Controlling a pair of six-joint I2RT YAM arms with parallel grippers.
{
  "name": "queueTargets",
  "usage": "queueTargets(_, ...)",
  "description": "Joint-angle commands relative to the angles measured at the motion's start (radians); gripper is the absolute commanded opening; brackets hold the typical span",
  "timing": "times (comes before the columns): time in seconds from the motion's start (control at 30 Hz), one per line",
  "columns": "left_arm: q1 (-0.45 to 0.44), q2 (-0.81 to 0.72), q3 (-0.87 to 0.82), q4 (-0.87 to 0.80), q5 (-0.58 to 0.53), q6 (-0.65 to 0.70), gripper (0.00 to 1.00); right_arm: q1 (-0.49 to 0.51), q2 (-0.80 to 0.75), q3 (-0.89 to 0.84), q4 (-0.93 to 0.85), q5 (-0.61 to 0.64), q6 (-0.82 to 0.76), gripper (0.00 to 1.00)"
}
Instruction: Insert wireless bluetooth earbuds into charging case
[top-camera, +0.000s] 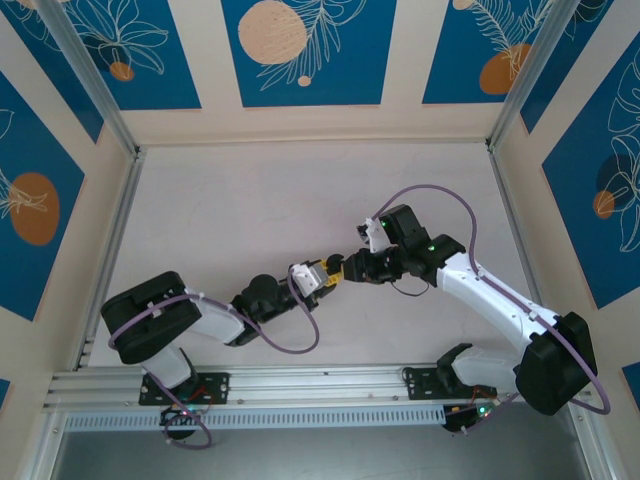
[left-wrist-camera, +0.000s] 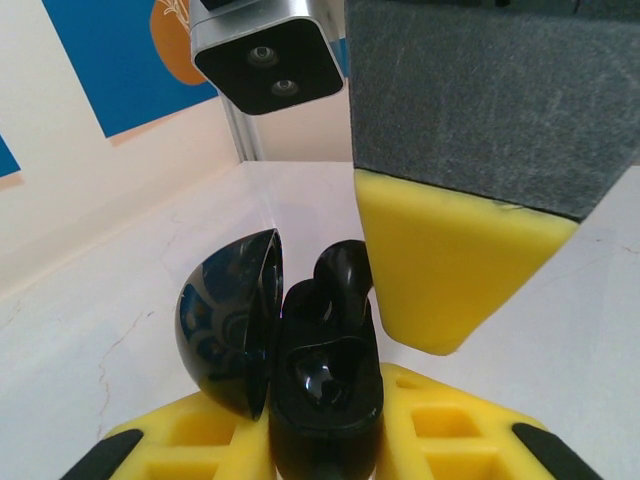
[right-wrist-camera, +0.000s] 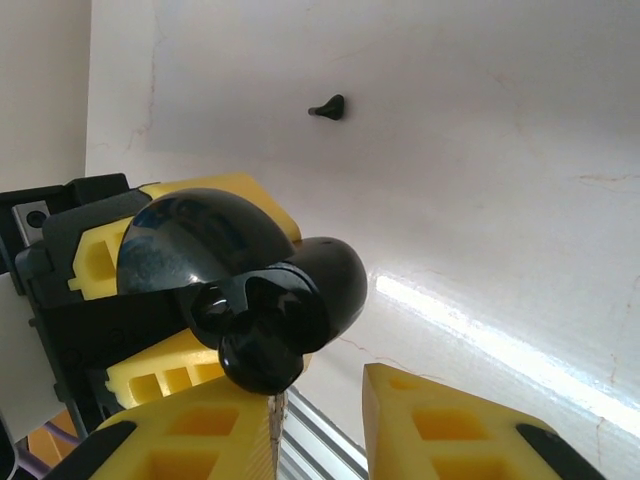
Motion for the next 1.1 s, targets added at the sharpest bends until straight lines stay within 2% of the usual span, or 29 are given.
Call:
queueTargets(0.0, -0.010, -0.030, -0.011, 0.007, -0.011, 0.004, 0.24, -0.008, 0.004, 0.028, 0.003, 0.005, -0.009, 0.27)
queueTargets(0.53, -0.011, -0.036, -0.016, -0.001, -0.009, 0.006, 0.25, -0.022, -0.021, 0.023, 0.028, -0.010, -0.018, 0.27)
queueTargets(0.93, -0.011, -0.033, -0.016, -0.001, -0.007, 0.006, 0.25, -0.096, -0.142, -0.024, 0.063, -0.138, -0.018, 0.29)
queueTargets(1.07, -0.011, -0.034, -0.016, 0.001, -0.002, 0.005, 0.25, -0.106, -0.133, -0.014, 0.075, -0.178, -0.015, 0.26)
